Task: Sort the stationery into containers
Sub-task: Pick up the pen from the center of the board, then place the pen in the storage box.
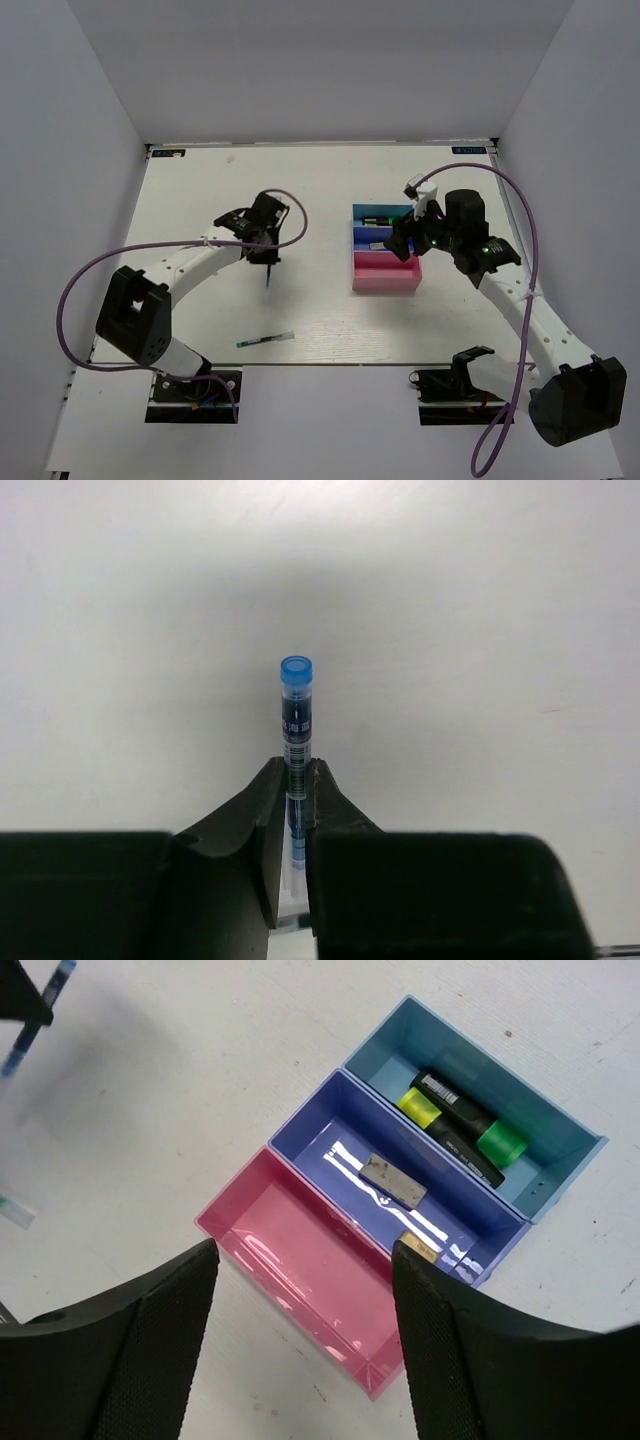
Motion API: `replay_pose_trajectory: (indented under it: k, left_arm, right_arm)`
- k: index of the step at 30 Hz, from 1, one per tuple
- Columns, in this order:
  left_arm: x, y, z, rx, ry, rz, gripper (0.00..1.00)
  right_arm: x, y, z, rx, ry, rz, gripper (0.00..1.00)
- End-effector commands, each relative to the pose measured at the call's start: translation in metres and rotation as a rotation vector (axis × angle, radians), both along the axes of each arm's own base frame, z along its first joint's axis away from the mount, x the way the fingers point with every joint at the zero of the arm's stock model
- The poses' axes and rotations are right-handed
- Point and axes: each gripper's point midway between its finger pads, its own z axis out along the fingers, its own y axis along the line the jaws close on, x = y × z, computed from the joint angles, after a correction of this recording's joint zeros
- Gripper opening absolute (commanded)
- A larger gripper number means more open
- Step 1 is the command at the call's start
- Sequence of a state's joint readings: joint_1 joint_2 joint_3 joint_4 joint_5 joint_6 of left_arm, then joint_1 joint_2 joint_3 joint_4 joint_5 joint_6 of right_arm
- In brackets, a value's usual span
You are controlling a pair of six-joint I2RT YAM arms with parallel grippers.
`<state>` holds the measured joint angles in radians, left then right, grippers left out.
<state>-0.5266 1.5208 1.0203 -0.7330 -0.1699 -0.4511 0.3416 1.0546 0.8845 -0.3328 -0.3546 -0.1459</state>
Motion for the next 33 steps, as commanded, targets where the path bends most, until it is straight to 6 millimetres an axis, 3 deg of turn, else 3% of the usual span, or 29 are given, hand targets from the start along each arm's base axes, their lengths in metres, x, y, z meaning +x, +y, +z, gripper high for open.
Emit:
replay_pose_trajectory:
  k: [1, 2, 3, 4, 5, 6, 7, 9, 10, 11, 13, 15, 16, 17, 18, 22, 31, 33]
  left_arm:
    - [0.03, -0.045, 0.082, -0.077, -0.279, -0.139, 0.0]
    - [0.036, -0.056, 0.094, -0.105, -0.333, -0.16, 0.0]
    - [0.031, -0.074, 0.102, -0.127, -0.363, -0.212, 0.0]
    - [0.035, -0.098, 0.123, -0.187, -0.453, -0.269, 0.0]
    - [0.03, -0.116, 0.13, -0.218, -0.487, -0.319, 0.0]
    - [0.027, -0.126, 0.13, -0.237, -0.512, -0.349, 0.0]
    - [0.028, -0.156, 0.149, -0.314, -0.609, -0.414, 0.0]
    - [0.029, -0.174, 0.156, -0.354, -0.654, -0.448, 0.0]
    - [0.035, -0.192, 0.173, -0.418, -0.717, -0.465, 0.0]
    - [0.032, -0.207, 0.168, -0.432, -0.711, -0.495, 0.0]
    - [0.038, -0.232, 0.185, -0.497, -0.772, -0.528, 0.0]
    - [0.037, -0.247, 0.186, -0.503, -0.772, -0.559, 0.0]
    - [0.04, -0.254, 0.198, -0.516, -0.791, -0.565, 0.0]
    - [0.046, -0.264, 0.185, -0.493, -0.773, -0.577, 0.0]
    - [0.045, -0.272, 0.189, -0.506, -0.777, -0.592, 0.0]
    - [0.051, -0.289, 0.164, -0.494, -0.733, -0.6, 0.0]
    - [0.034, -0.296, 0.102, -0.469, -0.604, -0.612, 0.0]
    - [0.028, -0.295, 0.095, -0.456, -0.585, -0.624, 0.1]
  right_arm:
    - [0.005, -0.006, 0.007, 0.0, -0.059, -0.013, 0.71]
    - [0.005, -0.01, 0.006, -0.021, -0.078, -0.022, 0.57]
    - [0.013, -0.02, 0.004, -0.062, -0.099, -0.073, 0.35]
    - [0.02, -0.032, 0.005, -0.108, -0.126, -0.13, 0.05]
    - [0.026, -0.044, 0.005, -0.148, -0.148, -0.19, 0.0]
    - [0.033, -0.05, 0.012, -0.155, -0.187, -0.222, 0.0]
    - [0.033, -0.06, 0.01, -0.178, -0.205, -0.271, 0.0]
    - [0.034, -0.064, 0.012, -0.172, -0.224, -0.295, 0.0]
    - [0.033, -0.064, 0.014, -0.164, -0.232, -0.3, 0.0]
    - [0.032, -0.065, 0.015, -0.158, -0.232, -0.306, 0.0]
    - [0.032, -0.067, 0.011, -0.16, -0.227, -0.312, 0.0]
    - [0.034, -0.076, 0.013, -0.174, -0.239, -0.357, 0.0]
    - [0.035, -0.079, 0.014, -0.177, -0.246, -0.371, 0.0]
    - [0.036, -0.08, 0.016, -0.176, -0.251, -0.378, 0.0]
    - [0.036, -0.082, 0.017, -0.176, -0.257, -0.386, 0.0]
    - [0.037, -0.088, 0.016, -0.187, -0.26, -0.407, 0.0]
    - [0.038, -0.092, 0.013, -0.176, -0.247, -0.412, 0.0]
    - [0.038, -0.092, 0.013, -0.174, -0.244, -0.411, 0.0]
